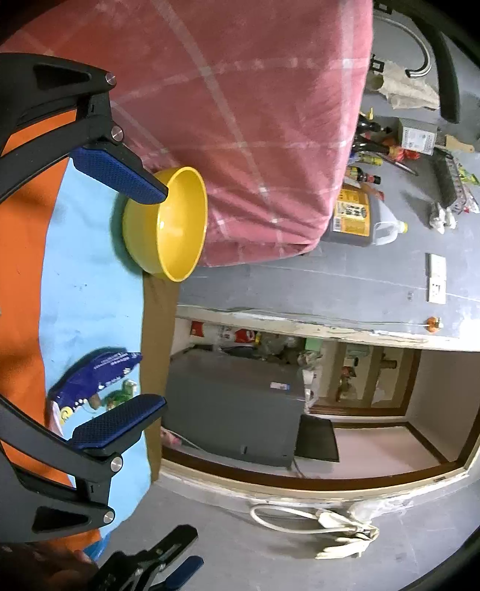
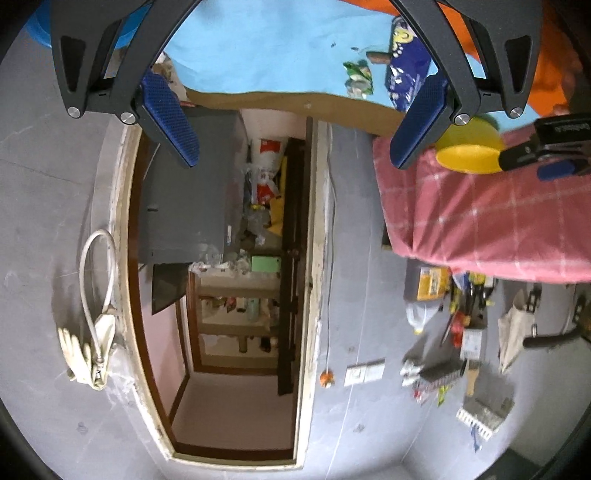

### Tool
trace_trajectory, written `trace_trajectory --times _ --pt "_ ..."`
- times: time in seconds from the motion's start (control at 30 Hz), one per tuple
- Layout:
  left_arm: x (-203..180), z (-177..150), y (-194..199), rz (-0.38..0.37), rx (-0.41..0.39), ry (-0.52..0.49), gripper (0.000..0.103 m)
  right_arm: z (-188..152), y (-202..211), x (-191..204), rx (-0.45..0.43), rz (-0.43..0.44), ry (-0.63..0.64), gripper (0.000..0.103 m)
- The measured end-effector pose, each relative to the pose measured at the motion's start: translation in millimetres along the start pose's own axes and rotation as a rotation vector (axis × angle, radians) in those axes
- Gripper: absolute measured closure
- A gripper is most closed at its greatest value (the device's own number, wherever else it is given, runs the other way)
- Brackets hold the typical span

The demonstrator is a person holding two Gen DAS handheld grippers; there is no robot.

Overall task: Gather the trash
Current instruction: 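Return both tools to the remaining trash on the cloth, then grasp the blue snack bag with the left gripper while the right grasps green-white wrapper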

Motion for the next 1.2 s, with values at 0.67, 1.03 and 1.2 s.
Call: trace_trajectory --times 0.67,1.03,1.2 --pt "-13 -45 -81 -0.17 0.399 0.084 0.024 -33 -51 17 0.279 0.04 0.069 0.0" --pt "-15 -55 -116 -0.325 0.543 0.232 0.07 -62 -94 24 0.508 0.163 -0.028 0.033" --pt "-9 -50 -123 -0.343 0.56 0.291 0.091 -73 -105 33 0.585 0.228 -0.042 0.039"
Point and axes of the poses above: each gripper's, at about its wrist camera, not at the fingertips, and y roughly against the way its jaws point, x to its left, z to its top, the point moved 6 cm from there along -y, roughly the way its jaws point, and after that the axes turned 7 degrees about -z, right-handed, at the moved point
